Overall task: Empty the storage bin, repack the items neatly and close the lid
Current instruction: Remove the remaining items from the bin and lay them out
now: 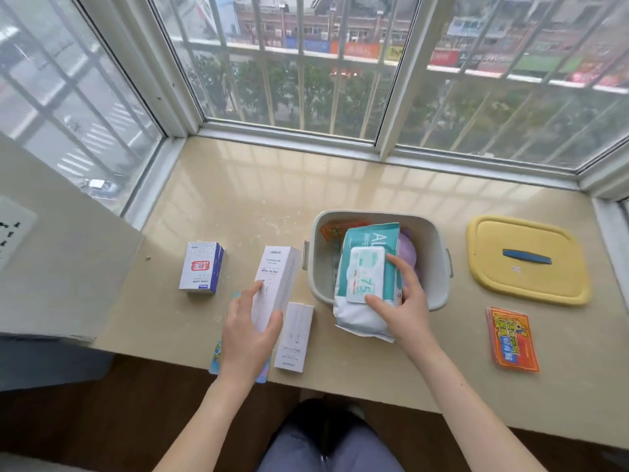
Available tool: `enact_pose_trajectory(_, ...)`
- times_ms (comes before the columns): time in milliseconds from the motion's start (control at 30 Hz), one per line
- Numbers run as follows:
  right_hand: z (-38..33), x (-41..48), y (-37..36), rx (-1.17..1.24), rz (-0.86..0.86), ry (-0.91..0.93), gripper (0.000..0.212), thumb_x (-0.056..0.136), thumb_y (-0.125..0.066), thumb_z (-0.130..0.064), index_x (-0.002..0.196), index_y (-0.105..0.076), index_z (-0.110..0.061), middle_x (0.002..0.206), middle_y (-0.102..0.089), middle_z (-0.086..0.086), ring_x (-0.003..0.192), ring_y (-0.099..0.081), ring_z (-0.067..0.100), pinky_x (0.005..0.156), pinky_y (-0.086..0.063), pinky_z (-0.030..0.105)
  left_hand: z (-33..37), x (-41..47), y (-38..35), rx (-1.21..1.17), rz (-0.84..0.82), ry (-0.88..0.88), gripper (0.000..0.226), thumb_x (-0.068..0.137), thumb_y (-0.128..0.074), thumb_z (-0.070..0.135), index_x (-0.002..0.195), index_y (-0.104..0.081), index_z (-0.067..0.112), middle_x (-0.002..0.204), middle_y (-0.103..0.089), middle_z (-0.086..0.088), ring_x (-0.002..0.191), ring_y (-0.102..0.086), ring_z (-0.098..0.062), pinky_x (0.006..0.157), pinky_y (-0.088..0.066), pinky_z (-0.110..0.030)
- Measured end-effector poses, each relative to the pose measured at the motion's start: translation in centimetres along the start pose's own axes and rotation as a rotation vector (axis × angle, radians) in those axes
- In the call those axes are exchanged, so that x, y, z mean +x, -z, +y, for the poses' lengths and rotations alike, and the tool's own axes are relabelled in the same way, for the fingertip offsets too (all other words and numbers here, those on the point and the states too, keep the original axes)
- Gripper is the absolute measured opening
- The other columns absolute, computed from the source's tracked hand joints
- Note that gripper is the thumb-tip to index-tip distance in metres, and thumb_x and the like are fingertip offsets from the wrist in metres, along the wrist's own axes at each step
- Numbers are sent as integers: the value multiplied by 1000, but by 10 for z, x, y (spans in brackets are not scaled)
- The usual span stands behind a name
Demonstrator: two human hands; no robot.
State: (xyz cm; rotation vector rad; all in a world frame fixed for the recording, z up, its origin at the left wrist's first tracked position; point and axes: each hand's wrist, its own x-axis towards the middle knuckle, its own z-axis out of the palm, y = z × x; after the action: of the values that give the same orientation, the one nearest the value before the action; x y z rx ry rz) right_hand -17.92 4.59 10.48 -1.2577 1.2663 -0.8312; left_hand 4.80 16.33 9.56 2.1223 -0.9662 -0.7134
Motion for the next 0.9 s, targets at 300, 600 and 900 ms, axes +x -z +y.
enact_pose_trajectory(300,49,-78,41,32,-97,-52,74,75,-74,8,128,-52,-40,140,-52,-9,130,-51,16,94,-55,41,-35,-99,-27,107,11,86,58,84,-66,27,138,-44,31,113,-45,3,111,-44,-20,99,-40,-37)
enact_pose_trajectory(600,112,-121,65,-2,-115,-193,75,74,-73,10,124,-54,-42,138,-52,-9,126,-53,15,91,-57,41,-59,-137,-66,165,1,168,64,78,-72,35,136,-46,34,119,-44,2,106,-37,-15,89,-38,-29)
enact_pose_trajectory(900,204,-97,30,3,-46,-268,72,77,-72,9,123,-53,-44,139,-49,-11,125,-53,15,75,-59,24,-125,-66,-122,239,29,166,65,75,-74,45,133,-46,39,120,-44,2,114,-39,-18,91,-38,-30)
